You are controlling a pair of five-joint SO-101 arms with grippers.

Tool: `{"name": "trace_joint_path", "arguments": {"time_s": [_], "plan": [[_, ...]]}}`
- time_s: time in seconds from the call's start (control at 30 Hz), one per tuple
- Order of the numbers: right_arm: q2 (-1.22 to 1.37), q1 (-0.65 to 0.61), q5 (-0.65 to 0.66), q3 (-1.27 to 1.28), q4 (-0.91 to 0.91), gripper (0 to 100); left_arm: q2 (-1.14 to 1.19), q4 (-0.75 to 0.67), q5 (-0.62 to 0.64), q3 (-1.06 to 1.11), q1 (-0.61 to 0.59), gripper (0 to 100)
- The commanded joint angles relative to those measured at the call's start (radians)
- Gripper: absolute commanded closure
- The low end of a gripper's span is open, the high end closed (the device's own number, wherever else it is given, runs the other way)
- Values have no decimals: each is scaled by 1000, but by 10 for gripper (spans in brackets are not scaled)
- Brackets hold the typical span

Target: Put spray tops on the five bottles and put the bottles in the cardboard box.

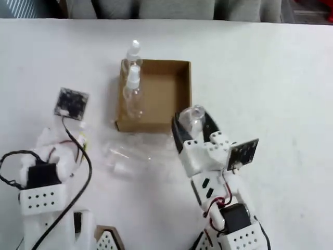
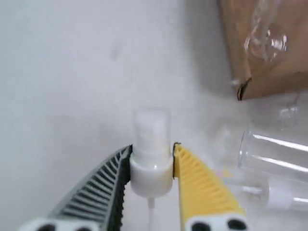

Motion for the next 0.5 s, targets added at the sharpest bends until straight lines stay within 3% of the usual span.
{"name": "trace_joint_path", "arguments": {"time_s": [0.0,0.1,0.27,0.47], "plan": [[-13,-77,-41,-14,88,981,-30,5,109,-226,-1,980],[-12,-159,-40,-14,153,981,-30,5,222,-397,12,980],[-12,-245,-38,-14,209,981,-24,-23,394,-646,160,980],[-12,-257,-38,-14,232,981,-22,-207,582,-747,369,980]]}}
